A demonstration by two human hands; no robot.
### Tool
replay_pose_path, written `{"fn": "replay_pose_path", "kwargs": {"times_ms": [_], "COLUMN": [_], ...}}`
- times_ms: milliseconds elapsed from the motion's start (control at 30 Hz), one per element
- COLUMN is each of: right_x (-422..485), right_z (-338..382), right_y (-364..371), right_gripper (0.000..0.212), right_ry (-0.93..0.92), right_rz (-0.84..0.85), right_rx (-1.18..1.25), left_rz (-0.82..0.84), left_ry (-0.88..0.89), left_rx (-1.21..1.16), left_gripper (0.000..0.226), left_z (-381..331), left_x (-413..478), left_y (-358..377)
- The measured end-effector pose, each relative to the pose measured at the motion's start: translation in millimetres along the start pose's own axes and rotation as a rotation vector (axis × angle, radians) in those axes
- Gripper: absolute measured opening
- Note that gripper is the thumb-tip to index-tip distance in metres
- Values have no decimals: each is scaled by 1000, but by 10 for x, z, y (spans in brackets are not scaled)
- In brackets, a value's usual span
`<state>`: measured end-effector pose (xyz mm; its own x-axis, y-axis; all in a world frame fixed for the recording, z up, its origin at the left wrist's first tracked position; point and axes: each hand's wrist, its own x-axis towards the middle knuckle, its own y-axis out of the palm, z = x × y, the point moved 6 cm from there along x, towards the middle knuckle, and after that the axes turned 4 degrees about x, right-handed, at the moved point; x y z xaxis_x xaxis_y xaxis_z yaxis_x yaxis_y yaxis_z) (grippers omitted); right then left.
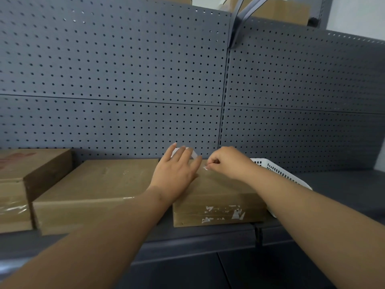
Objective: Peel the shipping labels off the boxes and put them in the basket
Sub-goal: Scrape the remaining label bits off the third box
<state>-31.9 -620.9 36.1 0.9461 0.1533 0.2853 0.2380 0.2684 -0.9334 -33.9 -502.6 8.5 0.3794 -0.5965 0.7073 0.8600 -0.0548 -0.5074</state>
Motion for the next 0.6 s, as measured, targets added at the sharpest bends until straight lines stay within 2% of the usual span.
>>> {"fn": "replay_pose_path", "kwargs": {"times_ms": [67, 200, 333, 400, 500, 600], "right_x": [7, 0, 23, 27, 34, 41], "right_z": [85, 164, 179, 177, 110, 26], "right_y": [-19, -49, -40, -35, -18, 40], "right_gripper": [45, 30, 27, 24, 18, 25], "right_ry": [-13, -26, -13, -7, -4, 32], "right_rz": [-28, -63, -61, -47, 14, 76], "right_rx": [-21, -25, -1, 48, 203, 467], "left_rz": [-51, -99, -125, -124, -113, -67], "left_ry": [-14, -37, -37, -7, 40, 50], "left_rx": [-12, -47, -74, -64, -70, -62], "left_gripper": [44, 23, 16, 20, 30, 30], "left_z": [9, 24, 47, 51, 88, 172], "left_x": [30, 51, 60, 69, 81, 79], "left_y": [-69, -126, -126, -122, -112, -76]}}
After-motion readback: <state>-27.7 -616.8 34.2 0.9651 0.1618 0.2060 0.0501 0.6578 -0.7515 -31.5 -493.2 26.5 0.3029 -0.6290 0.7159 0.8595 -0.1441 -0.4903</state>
